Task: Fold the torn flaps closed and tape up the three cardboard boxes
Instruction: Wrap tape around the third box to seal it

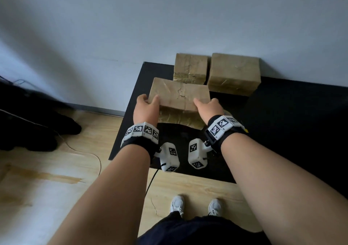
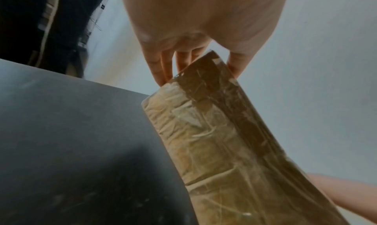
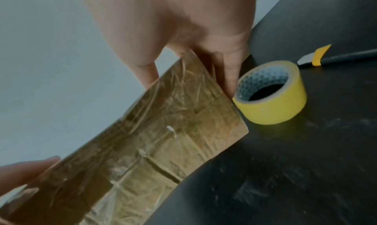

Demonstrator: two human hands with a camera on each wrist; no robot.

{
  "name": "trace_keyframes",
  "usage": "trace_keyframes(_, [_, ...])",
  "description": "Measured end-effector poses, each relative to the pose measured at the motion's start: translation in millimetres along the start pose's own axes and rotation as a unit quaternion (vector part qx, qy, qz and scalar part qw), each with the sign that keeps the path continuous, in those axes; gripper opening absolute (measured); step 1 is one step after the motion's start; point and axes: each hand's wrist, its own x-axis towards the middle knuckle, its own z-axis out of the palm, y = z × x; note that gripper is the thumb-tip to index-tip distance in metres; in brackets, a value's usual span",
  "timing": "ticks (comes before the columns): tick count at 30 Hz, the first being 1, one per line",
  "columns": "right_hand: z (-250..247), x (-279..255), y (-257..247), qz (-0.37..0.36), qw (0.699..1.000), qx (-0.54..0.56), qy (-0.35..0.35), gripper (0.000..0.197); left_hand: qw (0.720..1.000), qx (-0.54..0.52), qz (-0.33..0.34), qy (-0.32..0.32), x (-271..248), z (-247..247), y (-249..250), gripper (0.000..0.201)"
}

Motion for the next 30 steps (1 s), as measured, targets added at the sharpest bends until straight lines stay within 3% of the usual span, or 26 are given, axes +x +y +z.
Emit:
trace_keyframes(5, [-45.7, -1.6, 5.6, -0.005, 0.993, 0.087, 0.077, 0.068, 0.996, -0.033, 0.071, -0.036, -10.1, 23.1, 45.8, 0.033])
trace_keyframes(11, [-113.1, 5.7, 33.2, 0.004, 0.974, 0.157, 0.166, 0.058, 0.986, -0.018, 0.139, -0.094, -36.9, 81.9, 96.5, 0.047])
trace_keyframes(14, [-151.0, 18.2, 54.9, 0.027, 0.961, 0.184, 0.207, 0.054, 0.974, 0.006, 0.188, -0.129, -54.1, 120.3, 122.8, 0.045])
trace_keyframes(18, [-202.8, 39.5, 89.6, 0.055, 0.947, 0.21, 0.237, 0.055, 0.96, 0.029, 0.206, -0.189, -73.2, 182.9, 150.7, 0.04])
trace_keyframes(22, [-253.9, 75.3, 125.9, 0.065, 0.95, 0.196, 0.234, 0.047, 0.951, 0.05, 0.2, -0.232, -93.1, 246.0, 170.8, 0.019])
trace_keyframes(30, [-316.0, 166.3, 164.2, 0.073, 0.978, 0.087, 0.177, 0.044, 0.941, 0.165, 0.174, -0.238, -95.4, 344.0, 178.8, 0.015])
